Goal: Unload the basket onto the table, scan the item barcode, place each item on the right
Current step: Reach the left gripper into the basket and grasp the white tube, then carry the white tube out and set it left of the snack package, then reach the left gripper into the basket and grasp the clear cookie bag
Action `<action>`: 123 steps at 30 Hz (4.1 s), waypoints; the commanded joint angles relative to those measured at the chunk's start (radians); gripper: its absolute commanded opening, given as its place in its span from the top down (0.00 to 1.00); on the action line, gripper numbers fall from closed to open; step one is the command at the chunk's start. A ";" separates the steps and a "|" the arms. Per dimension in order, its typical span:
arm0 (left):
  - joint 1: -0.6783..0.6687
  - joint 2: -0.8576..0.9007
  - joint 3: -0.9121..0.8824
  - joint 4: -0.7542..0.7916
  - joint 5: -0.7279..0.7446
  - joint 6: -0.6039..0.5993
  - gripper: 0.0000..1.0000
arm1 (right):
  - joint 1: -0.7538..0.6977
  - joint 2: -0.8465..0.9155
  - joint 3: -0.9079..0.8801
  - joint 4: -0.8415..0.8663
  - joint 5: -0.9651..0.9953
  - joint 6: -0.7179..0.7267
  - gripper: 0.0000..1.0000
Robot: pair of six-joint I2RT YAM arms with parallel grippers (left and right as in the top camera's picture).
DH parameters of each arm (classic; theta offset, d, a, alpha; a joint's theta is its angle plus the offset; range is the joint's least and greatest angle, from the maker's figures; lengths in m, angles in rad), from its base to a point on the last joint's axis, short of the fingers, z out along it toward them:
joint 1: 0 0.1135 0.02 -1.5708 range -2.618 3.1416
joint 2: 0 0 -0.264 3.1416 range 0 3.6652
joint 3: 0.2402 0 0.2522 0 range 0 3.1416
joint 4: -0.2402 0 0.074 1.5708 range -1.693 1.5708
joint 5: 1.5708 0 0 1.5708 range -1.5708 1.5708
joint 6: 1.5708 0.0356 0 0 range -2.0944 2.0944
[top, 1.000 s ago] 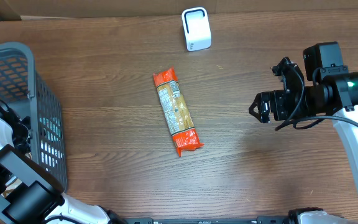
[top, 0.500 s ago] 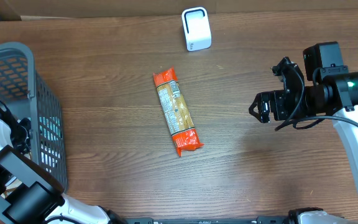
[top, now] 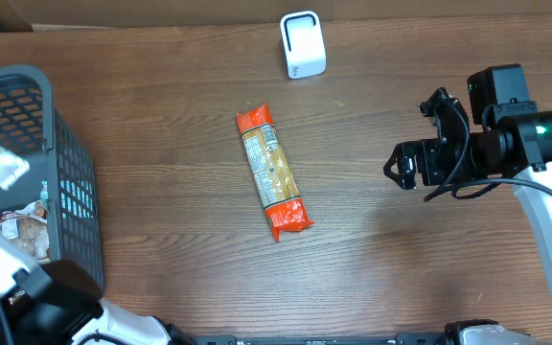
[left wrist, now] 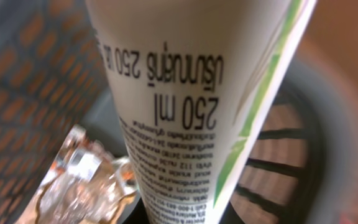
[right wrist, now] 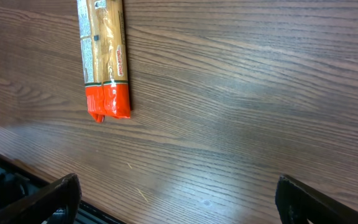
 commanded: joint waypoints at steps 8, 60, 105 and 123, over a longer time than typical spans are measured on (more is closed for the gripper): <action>-0.358 -0.178 0.245 -0.188 0.225 0.078 0.96 | 0.005 -0.003 0.021 0.003 -0.002 0.003 0.00; -0.864 -0.134 -0.130 -0.140 -0.365 -0.372 0.51 | 0.005 -0.003 0.021 0.011 -0.002 0.003 0.00; 0.101 -0.025 -1.055 0.583 -0.251 0.200 0.22 | 0.005 -0.003 0.021 0.017 -0.002 0.003 0.00; 0.098 0.068 -1.021 0.601 -0.358 0.200 0.96 | 0.005 0.053 0.021 0.016 -0.002 0.003 0.00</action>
